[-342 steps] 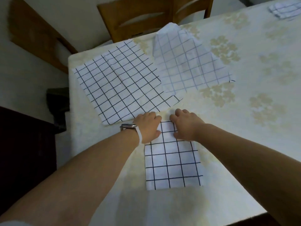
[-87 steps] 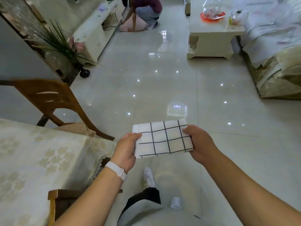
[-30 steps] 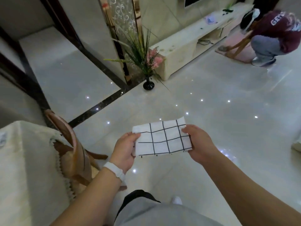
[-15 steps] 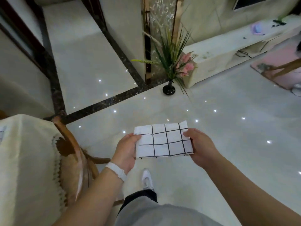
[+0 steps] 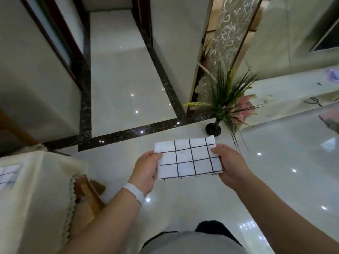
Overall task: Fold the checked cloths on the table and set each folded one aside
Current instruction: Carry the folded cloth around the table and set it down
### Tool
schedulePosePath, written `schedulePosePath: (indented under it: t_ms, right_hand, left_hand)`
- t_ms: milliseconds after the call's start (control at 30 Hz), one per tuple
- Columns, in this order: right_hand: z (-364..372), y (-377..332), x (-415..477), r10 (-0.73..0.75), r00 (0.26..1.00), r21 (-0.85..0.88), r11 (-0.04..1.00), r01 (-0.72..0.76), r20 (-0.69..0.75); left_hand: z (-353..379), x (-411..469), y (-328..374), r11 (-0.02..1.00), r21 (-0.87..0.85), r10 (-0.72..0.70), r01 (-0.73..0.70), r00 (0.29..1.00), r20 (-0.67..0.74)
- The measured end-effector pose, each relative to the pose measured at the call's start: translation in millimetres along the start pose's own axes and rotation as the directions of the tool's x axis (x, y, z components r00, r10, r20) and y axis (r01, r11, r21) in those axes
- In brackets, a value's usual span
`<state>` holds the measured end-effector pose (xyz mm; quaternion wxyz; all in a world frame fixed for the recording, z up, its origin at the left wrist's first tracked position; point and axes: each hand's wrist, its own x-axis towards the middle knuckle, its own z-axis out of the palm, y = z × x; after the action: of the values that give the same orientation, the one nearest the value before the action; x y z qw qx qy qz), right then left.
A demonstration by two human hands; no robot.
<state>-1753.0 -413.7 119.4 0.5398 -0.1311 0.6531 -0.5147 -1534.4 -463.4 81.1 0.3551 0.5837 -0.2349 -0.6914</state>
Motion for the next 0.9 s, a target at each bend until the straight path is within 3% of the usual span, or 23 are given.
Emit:
schedulePosePath:
  t_ms: [433,667,900]
  right_hand:
    - [88,-57,163,0.114,0.944,-0.100,0.991,-0.087,0.310]
    - [135,-106,232,0.157,0.871,-0.225,0.973,-0.055,0.465]
    - [200,-120,246,0.245,0.765,-0.346,0.938,-0.031,0.596]
  left_hand:
    - [15,91,62,0.993,-0.114,-0.038,0.008,0.963,-0.266]
    - [34,132,103,0.976,-0.199,-0.011,-0.086,0.898,-0.440]
    - [12,134,119,0.935,-0.306,-0.037,-0.177,0.812,-0.582]
